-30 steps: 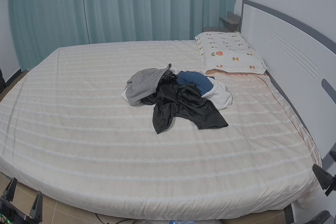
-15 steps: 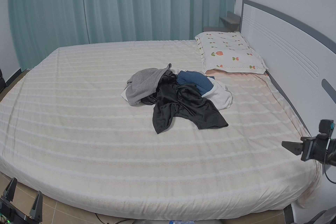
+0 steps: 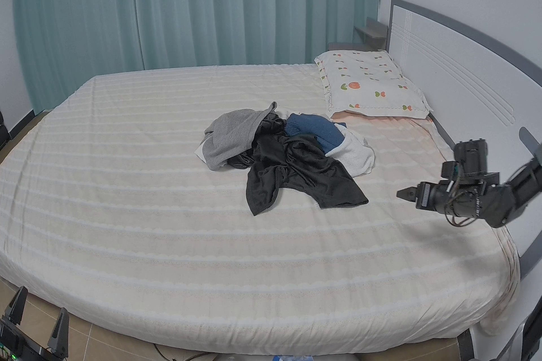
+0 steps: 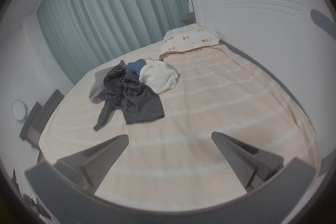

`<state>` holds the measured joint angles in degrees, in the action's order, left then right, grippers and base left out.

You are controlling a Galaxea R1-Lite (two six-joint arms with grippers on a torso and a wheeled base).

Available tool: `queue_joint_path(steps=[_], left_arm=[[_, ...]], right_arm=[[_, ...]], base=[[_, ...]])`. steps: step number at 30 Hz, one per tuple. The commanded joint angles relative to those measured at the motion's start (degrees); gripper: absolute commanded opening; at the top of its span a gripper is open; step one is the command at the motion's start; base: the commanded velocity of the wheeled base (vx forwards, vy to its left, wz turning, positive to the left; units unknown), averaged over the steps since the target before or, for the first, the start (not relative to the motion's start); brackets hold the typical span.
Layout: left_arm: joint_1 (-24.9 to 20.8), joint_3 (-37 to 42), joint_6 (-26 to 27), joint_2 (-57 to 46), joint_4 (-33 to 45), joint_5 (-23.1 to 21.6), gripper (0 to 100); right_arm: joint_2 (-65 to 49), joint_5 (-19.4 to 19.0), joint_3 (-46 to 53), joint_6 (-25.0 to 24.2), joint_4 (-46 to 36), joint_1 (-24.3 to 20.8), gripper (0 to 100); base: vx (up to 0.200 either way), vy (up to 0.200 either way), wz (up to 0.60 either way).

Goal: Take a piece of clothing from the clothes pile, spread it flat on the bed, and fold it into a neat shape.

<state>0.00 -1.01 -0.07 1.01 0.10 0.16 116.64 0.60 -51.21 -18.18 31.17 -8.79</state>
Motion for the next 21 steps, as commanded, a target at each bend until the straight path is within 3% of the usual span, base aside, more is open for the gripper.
queue_joint_path(steps=[1,7,21], left_arm=[[0.0,0.8,0.0,-0.9,0.0,0.0,100],[0.0,0.8,0.0,-0.9,0.0,0.0,100],[0.0,0.8,0.0,-0.9,0.0,0.0,100]], right_arm=[[30.9,4.6,-30.3,-7.1,-1.6,-5.6,100],[35.1,4.6,-38.1,-9.7,-5.2,-7.6,100],[41.7,7.2,-50.6,-9.7,-9.2,-9.5,100]], base=[[0.0,0.0,0.0],[0.0,0.0,0.0],[0.0,0.0,0.0]])
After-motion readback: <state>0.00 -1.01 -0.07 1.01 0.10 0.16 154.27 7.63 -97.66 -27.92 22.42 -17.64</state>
